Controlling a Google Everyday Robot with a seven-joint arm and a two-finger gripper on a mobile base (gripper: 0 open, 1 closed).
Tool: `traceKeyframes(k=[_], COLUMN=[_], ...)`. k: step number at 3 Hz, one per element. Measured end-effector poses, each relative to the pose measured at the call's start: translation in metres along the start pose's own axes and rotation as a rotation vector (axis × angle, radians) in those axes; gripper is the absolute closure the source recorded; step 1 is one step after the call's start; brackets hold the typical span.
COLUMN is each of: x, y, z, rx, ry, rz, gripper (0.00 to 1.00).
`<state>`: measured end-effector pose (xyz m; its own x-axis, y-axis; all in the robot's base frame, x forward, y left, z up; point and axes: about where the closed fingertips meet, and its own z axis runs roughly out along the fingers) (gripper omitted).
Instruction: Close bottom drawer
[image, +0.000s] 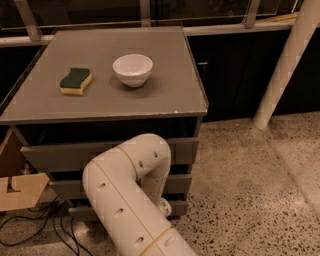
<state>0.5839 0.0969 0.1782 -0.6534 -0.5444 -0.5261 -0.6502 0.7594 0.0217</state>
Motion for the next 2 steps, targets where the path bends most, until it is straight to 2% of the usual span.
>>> traceKeyframes(k=[1, 2], x=[0.0000, 0.0000], y=[0.0000, 0.0000], z=[0.0000, 0.0000], rx=[0.000, 0.000], ry=[0.000, 0.000], rz=[0.000, 0.000], gripper=[0.44, 0.20])
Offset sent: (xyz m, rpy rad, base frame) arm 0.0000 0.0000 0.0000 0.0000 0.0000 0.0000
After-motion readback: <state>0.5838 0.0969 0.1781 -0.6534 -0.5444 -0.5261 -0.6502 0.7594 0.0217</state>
